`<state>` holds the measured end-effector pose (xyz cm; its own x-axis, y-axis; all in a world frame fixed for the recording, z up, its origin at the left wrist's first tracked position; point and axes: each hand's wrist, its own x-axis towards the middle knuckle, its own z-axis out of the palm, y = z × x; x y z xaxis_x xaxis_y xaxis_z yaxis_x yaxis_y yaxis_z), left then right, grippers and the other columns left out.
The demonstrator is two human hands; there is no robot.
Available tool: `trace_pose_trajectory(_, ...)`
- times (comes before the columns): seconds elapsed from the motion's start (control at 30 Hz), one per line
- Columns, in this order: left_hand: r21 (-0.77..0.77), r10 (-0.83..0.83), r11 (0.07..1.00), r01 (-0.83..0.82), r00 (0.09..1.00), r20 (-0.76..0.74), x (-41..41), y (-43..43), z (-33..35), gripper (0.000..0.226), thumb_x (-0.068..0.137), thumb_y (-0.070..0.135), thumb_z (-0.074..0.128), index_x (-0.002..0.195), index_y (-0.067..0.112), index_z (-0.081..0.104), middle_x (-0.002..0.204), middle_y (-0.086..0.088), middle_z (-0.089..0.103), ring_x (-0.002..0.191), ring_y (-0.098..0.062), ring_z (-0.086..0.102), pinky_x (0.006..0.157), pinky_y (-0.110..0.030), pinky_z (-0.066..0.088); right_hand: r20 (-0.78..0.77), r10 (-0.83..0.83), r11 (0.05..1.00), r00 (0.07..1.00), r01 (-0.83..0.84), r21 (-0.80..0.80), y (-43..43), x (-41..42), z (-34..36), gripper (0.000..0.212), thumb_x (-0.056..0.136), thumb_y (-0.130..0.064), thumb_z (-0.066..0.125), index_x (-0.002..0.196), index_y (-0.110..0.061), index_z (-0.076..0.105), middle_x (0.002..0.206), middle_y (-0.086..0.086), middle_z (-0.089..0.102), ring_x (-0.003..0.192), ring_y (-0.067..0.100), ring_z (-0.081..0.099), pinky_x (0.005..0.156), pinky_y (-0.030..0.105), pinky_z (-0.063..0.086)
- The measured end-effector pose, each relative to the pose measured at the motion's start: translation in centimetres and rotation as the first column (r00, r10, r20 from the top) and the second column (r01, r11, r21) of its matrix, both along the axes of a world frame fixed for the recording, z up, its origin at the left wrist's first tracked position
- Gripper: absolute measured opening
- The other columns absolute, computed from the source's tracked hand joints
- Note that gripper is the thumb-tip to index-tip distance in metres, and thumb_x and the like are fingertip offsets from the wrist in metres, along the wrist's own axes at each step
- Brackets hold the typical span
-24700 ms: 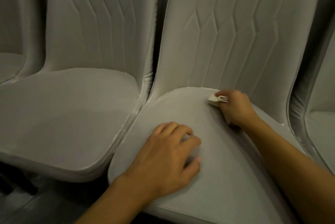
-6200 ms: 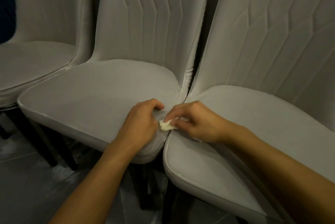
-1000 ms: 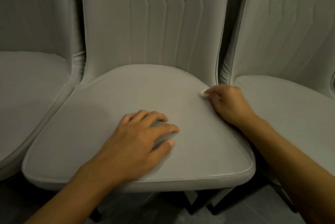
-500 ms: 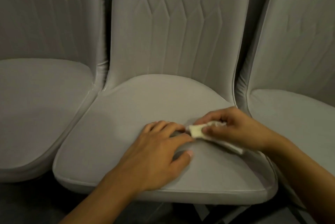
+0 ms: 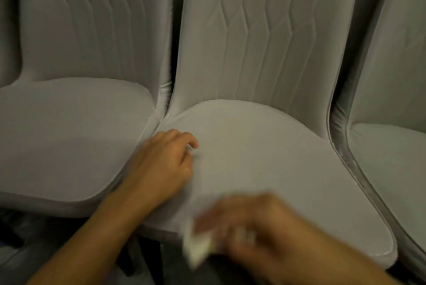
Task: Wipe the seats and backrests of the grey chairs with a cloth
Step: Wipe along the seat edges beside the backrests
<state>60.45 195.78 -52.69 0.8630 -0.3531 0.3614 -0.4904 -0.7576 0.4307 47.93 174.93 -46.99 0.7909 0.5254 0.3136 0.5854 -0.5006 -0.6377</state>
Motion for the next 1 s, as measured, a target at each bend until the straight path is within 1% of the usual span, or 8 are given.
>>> trace_pose_trajectory(0.13,0.252,0.258,0.936,-0.248,0.966,-0.006,1.2,4.8,0.1,0.061,0.082,0.052,0.026,0.13,0.042,0.061,0.138,0.002,0.056,0.127,-0.026,0.05,0.113,-0.045,0.029,0.1,-0.485,0.875,0.869,0.483,0.046,0.1,11.3,0.3,0.031,0.097,-0.018,0.06,0.128,-0.019,0.065,0.105,-0.016,0.069,0.091,-0.005,0.066,0.083,0.017,0.05)
trace_pose_trajectory(0.23,0.226,0.292,0.935,-0.274,0.955,-0.048,1.4,6.0,-0.9,0.067,0.083,0.062,0.014,0.131,0.048,0.059,0.146,0.003,0.049,0.134,-0.022,0.043,0.117,-0.049,0.025,0.034,-0.661,0.741,0.749,0.66,-0.127,0.8,20.5,-1.3,0.039,0.097,-0.019,0.055,0.135,-0.012,0.058,0.128,0.01,0.065,0.116,0.028,0.061,0.098,0.034,0.046)
trace_pose_trajectory(0.5,0.19,0.29,0.942,-0.276,0.956,-0.049,2.0,5.4,-1.8,0.049,0.091,0.051,0.026,0.128,0.047,0.056,0.144,0.007,0.042,0.137,-0.015,0.033,0.12,-0.057,0.013,0.234,-0.472,0.805,0.85,0.524,-0.279,7.6,25.7,-6.2,0.021,0.092,-0.013,0.054,0.098,-0.004,0.072,0.107,0.018,0.07,0.1,0.04,0.062,0.086,0.042,0.05)
trace_pose_trajectory(0.7,0.153,0.288,0.947,-0.283,0.958,-0.007,2.1,5.4,-2.2,0.044,0.091,0.046,0.031,0.123,0.044,0.061,0.139,0.004,0.049,0.133,-0.019,0.04,0.119,-0.059,0.016,0.026,-0.077,0.968,0.997,0.081,-0.236,6.7,20.3,-3.7,0.025,0.094,-0.006,0.059,0.107,-0.021,0.076,0.107,-0.005,0.074,0.097,0.007,0.066,0.089,0.019,0.05)
trace_pose_trajectory(0.77,0.126,0.28,0.953,-0.276,0.96,-0.014,2.1,5.4,-2.2,0.043,0.092,0.045,0.03,0.122,0.043,0.062,0.139,0.004,0.049,0.133,-0.018,0.04,0.119,-0.059,0.015,0.052,-0.23,0.959,0.972,0.235,-0.156,5.6,21.4,-3.2,0.026,0.095,-0.008,0.058,0.112,-0.021,0.073,0.107,0.0,0.074,0.094,0.018,0.069,0.087,0.021,0.051)
trace_pose_trajectory(0.87,0.094,0.27,0.959,-0.267,0.963,-0.023,2.0,5.4,-2.2,0.044,0.092,0.044,0.029,0.121,0.043,0.062,0.139,0.004,0.048,0.133,-0.017,0.038,0.12,-0.058,0.012,0.079,-0.611,0.77,0.788,0.614,-0.173,4.1,24.1,-3.6,0.036,0.094,-0.02,0.06,0.129,-0.014,0.063,0.128,0.009,0.065,0.118,0.028,0.061,0.099,0.027,0.044)
trace_pose_trajectory(0.93,0.073,0.262,0.963,-0.259,0.964,-0.033,2.0,5.5,-2.1,0.043,0.091,0.043,0.03,0.12,0.042,0.063,0.137,0.005,0.049,0.131,-0.018,0.04,0.12,-0.057,0.012,0.092,-0.615,0.738,0.783,0.613,-0.282,5.5,23.6,-4.2,0.032,0.09,-0.018,0.061,0.12,-0.01,0.068,0.123,0.013,0.068,0.117,0.031,0.061,0.097,0.031,0.046)
trace_pose_trajectory(1.0,0.031,0.259,0.966,-0.258,0.965,-0.029,1.9,5.7,-2.0,0.039,0.09,0.038,0.032,0.116,0.039,0.061,0.128,0.006,0.054,0.124,-0.019,0.046,0.119,-0.058,0.017,0.133,-0.416,0.836,0.9,0.436,-0.334,7.3,20.9,-4.2,0.026,0.087,-0.013,0.061,0.111,-0.014,0.073,0.113,0.007,0.072,0.108,0.025,0.065,0.091,0.029,0.047)
